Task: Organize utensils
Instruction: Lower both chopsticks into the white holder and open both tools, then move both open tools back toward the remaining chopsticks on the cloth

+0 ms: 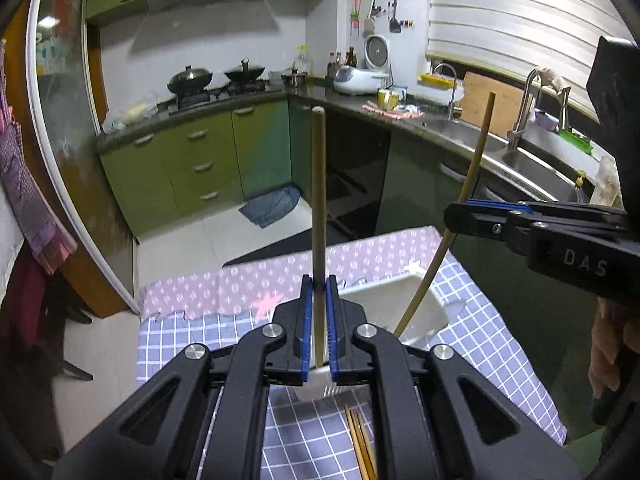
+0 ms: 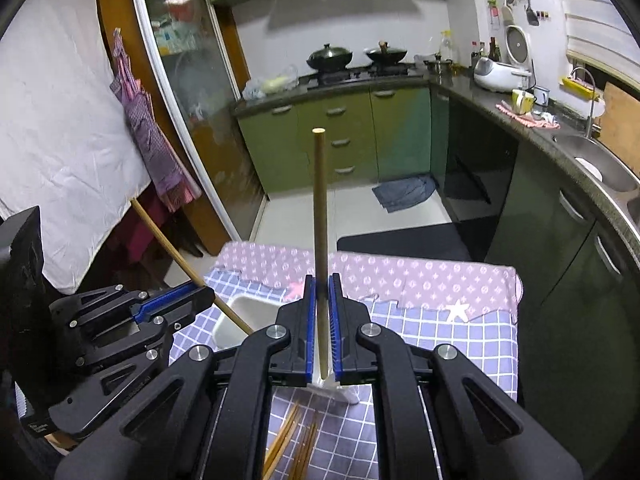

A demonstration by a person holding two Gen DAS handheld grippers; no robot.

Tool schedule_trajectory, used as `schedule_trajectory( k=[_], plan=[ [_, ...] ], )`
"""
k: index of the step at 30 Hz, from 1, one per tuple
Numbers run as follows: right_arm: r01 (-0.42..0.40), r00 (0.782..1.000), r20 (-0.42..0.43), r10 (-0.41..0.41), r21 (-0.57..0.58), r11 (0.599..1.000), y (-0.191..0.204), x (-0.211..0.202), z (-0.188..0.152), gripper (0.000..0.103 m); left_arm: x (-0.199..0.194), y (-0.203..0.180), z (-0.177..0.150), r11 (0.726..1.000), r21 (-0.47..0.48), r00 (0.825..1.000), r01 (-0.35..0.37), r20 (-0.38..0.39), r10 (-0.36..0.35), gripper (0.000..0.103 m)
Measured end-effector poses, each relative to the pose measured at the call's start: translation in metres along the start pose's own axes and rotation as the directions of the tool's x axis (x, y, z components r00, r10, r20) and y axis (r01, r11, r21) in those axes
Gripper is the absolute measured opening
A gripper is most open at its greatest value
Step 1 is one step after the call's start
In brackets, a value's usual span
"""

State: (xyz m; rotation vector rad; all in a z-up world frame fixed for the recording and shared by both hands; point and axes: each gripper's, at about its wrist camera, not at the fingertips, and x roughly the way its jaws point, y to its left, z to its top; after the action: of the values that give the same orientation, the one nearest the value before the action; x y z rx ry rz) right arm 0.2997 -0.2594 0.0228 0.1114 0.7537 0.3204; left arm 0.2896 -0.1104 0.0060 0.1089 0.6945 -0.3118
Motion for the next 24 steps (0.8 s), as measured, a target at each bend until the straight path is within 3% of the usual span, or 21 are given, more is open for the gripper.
schedule_trajectory(
  k=[5,9,13,16,18,21,24],
  plan=[
    [0.008,1.0,-0.025,-0.008,-0.015,1.0,0.004,0.013,-0.018,0.008,0.004,0.001,-0.016,1.0,-0.006,1.0,-0.002,-0.017,0.002,0.01],
    [0.012,1.0,-0.023,-0.012,-0.02,1.0,0.008,0.009,-0.022,0.013,-0.005,0.0,-0.022,1.0,-0.004,1.0,-0.012,-0.01,0.012,0.018],
    [-0.012,1.0,0.027,0.013,-0.03,0.999,0.017,-0.024,-0.026,0.014,-0.025,0.004,-0.025,1.0,-0.015,1.0,-0.009,-0.001,0.009,0.019],
    [-0.013,0.997,0.079,0.017,-0.055,0.998,0.025,-0.062,-0.037,0.025,-0.042,0.003,-0.033,1.0,-0.012,1.0,-0.018,-0.017,0.018,0.023],
    [-0.016,0.997,0.079,0.021,-0.065,0.998,0.028,-0.08,-0.051,0.027,-0.048,0.003,-0.043,1.0,-0.024,0.998,-0.012,-0.059,0.011,0.029],
    [-0.001,1.0,0.014,0.002,-0.076,0.997,0.026,-0.084,-0.085,0.032,-0.048,0.0,-0.07,1.0,-0.026,0.989,-0.011,-0.146,0.007,0.03],
    [0.021,0.995,-0.092,-0.028,-0.071,0.997,0.014,-0.065,-0.124,0.034,-0.031,-0.003,-0.104,0.999,-0.037,0.955,-0.001,-0.295,-0.01,0.03]
  ],
)
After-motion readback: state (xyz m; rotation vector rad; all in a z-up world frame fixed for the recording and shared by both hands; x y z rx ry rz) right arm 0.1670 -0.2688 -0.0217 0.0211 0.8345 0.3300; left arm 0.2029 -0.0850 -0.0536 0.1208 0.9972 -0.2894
